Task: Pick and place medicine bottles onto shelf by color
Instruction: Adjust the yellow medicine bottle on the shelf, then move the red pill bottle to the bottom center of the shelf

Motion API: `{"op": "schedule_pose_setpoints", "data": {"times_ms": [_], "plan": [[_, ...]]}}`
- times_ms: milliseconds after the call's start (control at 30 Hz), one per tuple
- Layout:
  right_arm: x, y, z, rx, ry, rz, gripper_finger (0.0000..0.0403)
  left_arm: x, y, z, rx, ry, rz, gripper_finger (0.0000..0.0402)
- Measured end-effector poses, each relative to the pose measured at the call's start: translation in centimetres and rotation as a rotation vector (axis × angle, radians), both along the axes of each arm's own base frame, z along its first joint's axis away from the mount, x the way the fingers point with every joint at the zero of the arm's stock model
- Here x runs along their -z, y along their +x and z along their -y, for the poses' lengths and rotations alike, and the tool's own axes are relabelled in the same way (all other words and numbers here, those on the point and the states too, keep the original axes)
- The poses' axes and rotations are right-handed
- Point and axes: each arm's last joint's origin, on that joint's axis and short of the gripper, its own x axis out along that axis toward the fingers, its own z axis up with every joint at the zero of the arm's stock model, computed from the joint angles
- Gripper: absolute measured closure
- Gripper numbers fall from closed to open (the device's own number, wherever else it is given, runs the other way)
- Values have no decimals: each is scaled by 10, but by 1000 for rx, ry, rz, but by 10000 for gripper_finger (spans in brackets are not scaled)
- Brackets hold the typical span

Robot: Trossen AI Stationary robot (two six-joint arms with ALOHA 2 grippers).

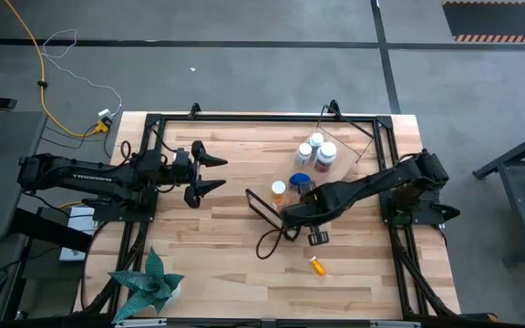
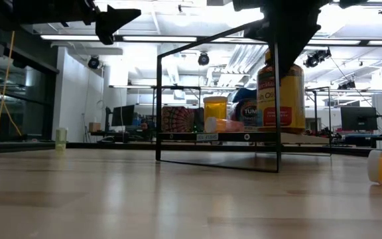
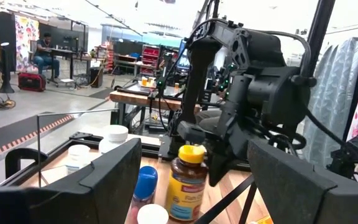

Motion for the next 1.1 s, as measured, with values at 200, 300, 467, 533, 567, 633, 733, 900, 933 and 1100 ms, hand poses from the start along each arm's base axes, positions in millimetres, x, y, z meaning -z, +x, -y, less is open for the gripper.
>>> {"op": "schedule_pose_setpoints", "data": {"times_ms": [200,300,467,533,567,633,733,900,933,1100], "plan": [[0,-3,15,41,-76,-45,403,0,0,0,0,0,0,119],[-1,-4,23,64,-121,-66,403,0,0,0,0,0,0,119],[-6,-7,34,94,-121,-61,403,0,0,0,0,0,0,119],[-11,-9,36,104,-118,-50,403,0,0,0,0,0,-1,119],[-13,-10,38,109,-116,-42,403,0,0,0,0,0,-1,119],[-19,-13,39,117,-112,-23,403,0,0,0,0,0,-2,119],[-30,-19,40,131,-94,31,403,0,0,0,0,0,-2,119],[-56,-26,40,159,20,210,403,0,0,0,0,1,-3,119],[-61,-26,40,158,37,256,403,0,0,0,0,1,-3,119],[-75,-16,43,142,78,432,403,0,0,0,0,0,-3,119]]}}
